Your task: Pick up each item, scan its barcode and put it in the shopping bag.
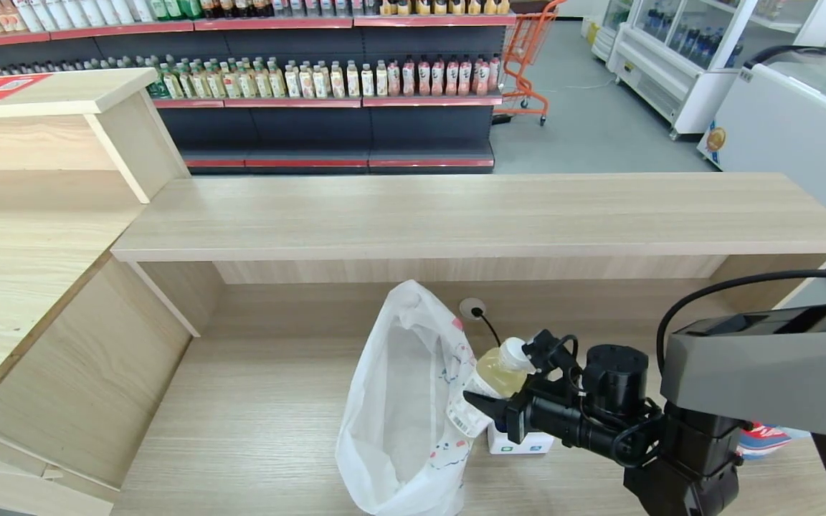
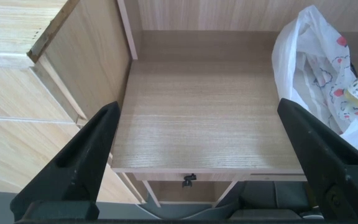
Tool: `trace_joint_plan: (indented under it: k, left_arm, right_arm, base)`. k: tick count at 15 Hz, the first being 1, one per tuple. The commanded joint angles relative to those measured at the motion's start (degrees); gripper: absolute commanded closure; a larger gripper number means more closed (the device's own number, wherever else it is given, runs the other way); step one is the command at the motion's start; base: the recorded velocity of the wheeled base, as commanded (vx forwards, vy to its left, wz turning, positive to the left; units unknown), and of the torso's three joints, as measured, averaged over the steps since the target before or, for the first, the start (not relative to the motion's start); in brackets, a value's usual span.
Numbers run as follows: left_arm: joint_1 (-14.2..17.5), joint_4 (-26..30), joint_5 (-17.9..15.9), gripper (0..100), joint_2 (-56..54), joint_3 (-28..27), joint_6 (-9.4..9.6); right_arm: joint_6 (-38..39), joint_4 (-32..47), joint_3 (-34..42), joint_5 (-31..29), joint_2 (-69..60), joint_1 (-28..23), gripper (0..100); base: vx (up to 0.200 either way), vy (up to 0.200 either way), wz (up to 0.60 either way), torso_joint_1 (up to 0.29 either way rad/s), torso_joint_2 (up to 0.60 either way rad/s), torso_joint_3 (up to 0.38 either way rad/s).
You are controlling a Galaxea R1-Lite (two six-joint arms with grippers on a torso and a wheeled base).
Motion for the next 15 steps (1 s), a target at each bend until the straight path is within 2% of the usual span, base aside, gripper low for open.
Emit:
trace_joint_plan:
  k: [1,8,15]
  left_arm:
    - [0.0,0.0,0.0,0,0.0,0.0,0.02]
    - [0.0,0.0,0.0,0,0.0,0.0,0.02]
    - [0.0,0.0,0.0,0,0.0,0.0,0.02]
  right_arm:
    - [0.1,0.0,-0.7,0.7,1.0,-0.1,100]
    - [4.6,0.0,-6.9,8.7,-1.9,-4.1,100]
    - [4.8,0.0,-8.8,23.1,0.6,-5.8,100]
  base:
    - [0.000,0.000,0.00,0.000,0.00,0.000]
    - [0.000,0.000,0.00,0.000,0.00,0.000]
    - [0.000,0.000,0.00,0.000,0.00,0.000]
